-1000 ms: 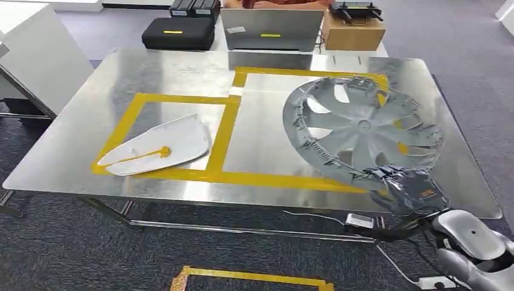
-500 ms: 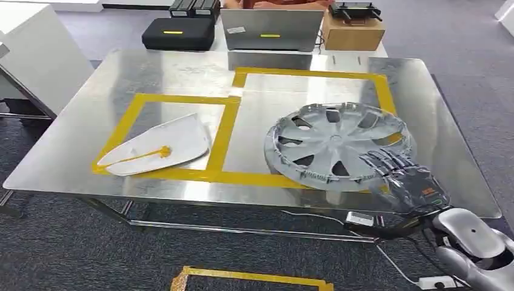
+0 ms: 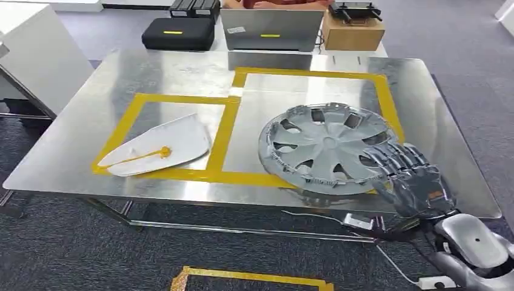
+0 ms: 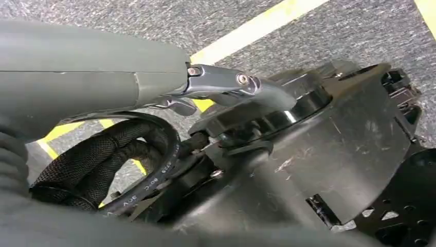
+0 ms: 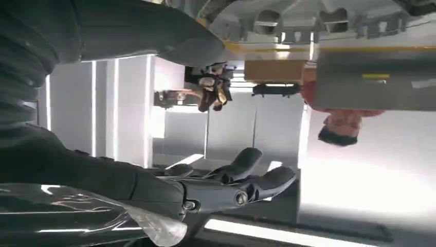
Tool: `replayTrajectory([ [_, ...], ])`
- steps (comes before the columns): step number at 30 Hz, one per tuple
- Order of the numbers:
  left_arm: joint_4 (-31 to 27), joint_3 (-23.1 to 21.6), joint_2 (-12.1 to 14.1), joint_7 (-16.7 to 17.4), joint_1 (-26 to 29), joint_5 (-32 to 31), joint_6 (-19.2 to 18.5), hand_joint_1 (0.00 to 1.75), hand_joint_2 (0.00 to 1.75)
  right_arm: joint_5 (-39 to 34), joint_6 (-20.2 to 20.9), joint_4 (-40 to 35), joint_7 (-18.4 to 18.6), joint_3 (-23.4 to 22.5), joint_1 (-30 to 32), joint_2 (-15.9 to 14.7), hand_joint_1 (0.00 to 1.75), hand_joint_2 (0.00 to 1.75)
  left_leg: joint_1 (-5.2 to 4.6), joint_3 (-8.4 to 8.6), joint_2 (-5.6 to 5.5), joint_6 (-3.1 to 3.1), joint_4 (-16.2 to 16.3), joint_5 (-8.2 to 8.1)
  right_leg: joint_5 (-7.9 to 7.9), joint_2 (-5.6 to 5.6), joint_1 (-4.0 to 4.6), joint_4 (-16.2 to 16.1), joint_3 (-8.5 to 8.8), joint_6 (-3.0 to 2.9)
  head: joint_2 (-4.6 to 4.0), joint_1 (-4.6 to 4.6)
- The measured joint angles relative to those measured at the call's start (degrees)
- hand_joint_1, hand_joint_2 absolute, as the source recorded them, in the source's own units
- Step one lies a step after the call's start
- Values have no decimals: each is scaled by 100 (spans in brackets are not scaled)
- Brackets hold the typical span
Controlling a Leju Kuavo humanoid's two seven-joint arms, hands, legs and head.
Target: Take the parts from the cabinet and place them on the table.
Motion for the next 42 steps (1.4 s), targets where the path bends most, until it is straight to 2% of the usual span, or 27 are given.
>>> replayTrajectory([
  [12,7,-64,-11,-9,-17,55,-9,0,0,99,-74,-569,35,105,241,35,0,175,-17,-3,0,6,15,-4,11,1,-21,-5,1,18,0,0],
  [15,13,-79,-13,-11,-31,57,-11,0,0,101,-79,-623,37,138,299,35,0,175,-32,-8,0,23,33,-12,13,1,-30,-6,2,32,0,0],
  [18,17,-88,-17,-13,-38,57,-18,0,0,101,-81,-656,57,142,329,35,0,175,-51,-16,0,54,53,-13,27,10,-47,-11,2,71,0,0],
  [20,17,-90,-17,-13,-46,57,-26,0,0,99,-81,-693,68,140,351,35,0,175,-57,-13,6,114,37,45,84,25,-58,-36,12,143,0,-4],
  [21,17,-90,-26,-13,-54,55,-28,0,0,96,-81,-713,72,135,363,26,0,175,12,8,38,160,-72,122,39,42,-48,-18,-10,154,0,0],
  [22,17,-92,-37,-13,-62,55,-31,0,0,92,-83,-720,83,133,382,22,0,175,8,1,60,188,-99,152,-118,1,-36,84,-94,157,0,9],
  [23,17,-92,-39,-15,-62,55,-33,0,0,84,-83,-724,89,133,378,15,0,175,12,-24,65,222,-106,177,-377,-28,-32,412,-212,160,0,28],
  [25,20,-96,-59,-15,-58,55,-31,0,0,74,-72,-724,120,135,409,15,0,175,5,-81,91,218,-104,204,-870,-56,-48,1393,-571,190,0,26],
  [26,20,-99,-70,-15,-59,57,-31,0,0,72,-61,-724,124,140,434,15,0,175,4,-105,101,207,-103,222,-966,-58,-49,1686,-662,200,0,22],
  [27,22,-99,-77,-15,-59,57,-31,0,0,61,-31,-724,140,140,450,15,0,175,5,-126,104,192,-102,242,-924,-61,-49,1707,-625,204,0,31],
  [28,22,-99,-83,-15,-59,57,-31,0,0,59,0,-724,157,140,458,15,0,175,8,-142,110,177,-101,258,-768,-68,-52,1484,-463,201,0,22],
  [30,22,-99,-96,-15,-60,66,-26,0,0,57,55,-733,199,135,465,15,0,175,21,-155,113,137,-95,283,-324,-105,-59,409,208,188,0,24],
  [31,22,-96,-98,-15,-61,72,-24,0,0,57,70,-739,221,131,463,15,0,175,15,-159,115,113,-79,295,-321,-143,-60,-94,491,187,0,28],
  [32,22,-94,-92,-15,-64,83,-17,0,0,61,101,-748,245,133,465,15,0,175,-8,-197,112,80,-66,308,-310,-128,-18,-178,611,156,0,28],
  [35,22,-96,-90,-24,-57,116,-7,0,0,59,192,-783,387,129,508,15,0,175,2,-223,114,-45,-51,407,-259,-113,-2,-131,513,82,0,20],
  [36,22,-96,-77,-28,-57,116,-4,0,0,59,212,-798,400,127,515,15,0,175,-1,-237,103,-67,-35,403,-207,-122,-36,-175,469,0,0,26],
  [37,22,-98,-72,-31,-54,118,-2,0,0,59,221,-809,413,129,508,15,0,175,16,-278,87,-116,59,213,-170,-140,-45,-173,458,-57,0,13],
  [38,22,-96,-72,-42,-54,127,0,0,0,48,240,-825,437,127,512,18,0,175,18,-367,86,-156,332,-72,-134,-137,-45,-171,405,-109,0,7],
  [39,22,-96,-72,-57,-55,166,11,0,0,-18,304,-831,483,127,525,20,0,175,26,-503,86,-187,756,-374,-89,-139,-40,-168,342,-126,0,-2],
  [40,20,-96,-72,-83,-47,229,48,0,0,-204,440,-855,561,116,563,39,0,0,26,-638,81,-205,1249,-656,-37,-139,-33,-164,272,-135,0,4],
  [41,17,-92,-72,-116,-32,300,94,0,0,-471,573,-888,619,87,631,88,0,0,26,-712,81,-214,1627,-826,11,-139,-25,-157,202,-137,0,-2],
  [42,9,-88,-72,-159,-17,384,157,0,0,-858,692,-933,669,44,714,174,0,0,26,-672,81,-217,1731,-828,57,-139,-20,-147,129,-135,0,2],
])
